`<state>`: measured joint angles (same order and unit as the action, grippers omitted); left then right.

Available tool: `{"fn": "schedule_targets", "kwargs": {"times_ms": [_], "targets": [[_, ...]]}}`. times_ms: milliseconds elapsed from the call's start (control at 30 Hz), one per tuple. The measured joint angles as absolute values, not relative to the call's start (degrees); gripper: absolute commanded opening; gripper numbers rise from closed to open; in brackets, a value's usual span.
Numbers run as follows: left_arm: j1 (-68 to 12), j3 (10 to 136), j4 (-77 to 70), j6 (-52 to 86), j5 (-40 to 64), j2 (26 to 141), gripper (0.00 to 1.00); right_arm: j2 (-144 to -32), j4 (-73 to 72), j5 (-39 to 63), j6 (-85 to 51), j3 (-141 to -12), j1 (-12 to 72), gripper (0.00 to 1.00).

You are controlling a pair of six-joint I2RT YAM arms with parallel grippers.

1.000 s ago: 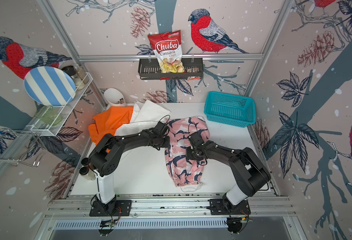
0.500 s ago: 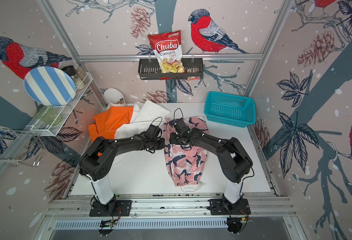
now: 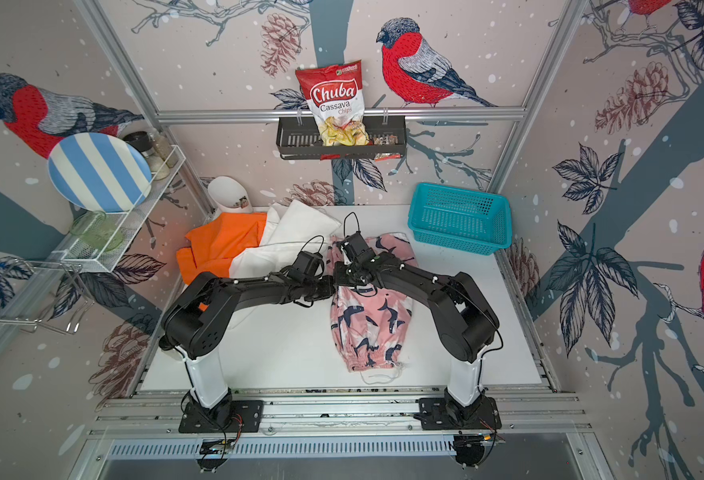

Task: Roll up the shorts
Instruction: Fold the shorts at the center of the board.

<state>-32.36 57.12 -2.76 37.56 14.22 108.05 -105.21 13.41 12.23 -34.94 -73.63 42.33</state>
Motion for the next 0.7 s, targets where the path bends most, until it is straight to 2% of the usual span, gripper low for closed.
{"fn": "schedule_targets", "kwargs": {"times_ms": [100, 233, 300, 367, 433, 533, 700], "targets": [[-32.4, 57.1, -2.9, 37.6, 14.3, 108.1, 0.04, -106.5, 10.2, 13.6, -36.4, -71.5, 42.3, 0.01], [-32.4, 57.1, -1.7, 37.5, 13.1, 107.3, 0.04, -109.8, 5.9, 15.4, -39.2, -67.2, 42.3, 0.16], [-32.4, 57.1, 0.8, 37.5, 11.2, 106.2, 0.05, -110.8, 2.2, 17.1, -40.5, -64.6, 42.0, 0.33], [-32.3, 57.0, 3.9, 37.4, 9.1, 104.8, 0.06, -111.4, -2.2, 20.1, -42.3, -62.3, 41.4, 0.55], [-32.3, 56.8, 6.7, 37.1, 7.3, 103.2, 0.07, -110.9, -6.0, 22.3, -42.9, -61.2, 40.5, 0.66], [-32.3, 56.8, 9.8, 37.0, 5.6, 99.9, 0.08, -108.1, -6.9, 23.0, -43.8, -60.1, 38.8, 0.71], [-33.6, 58.5, 14.8, 36.8, 3.6, 94.6, 0.09, -98.6, -6.5, 24.1, -43.2, -59.2, 34.0, 0.71]]}}
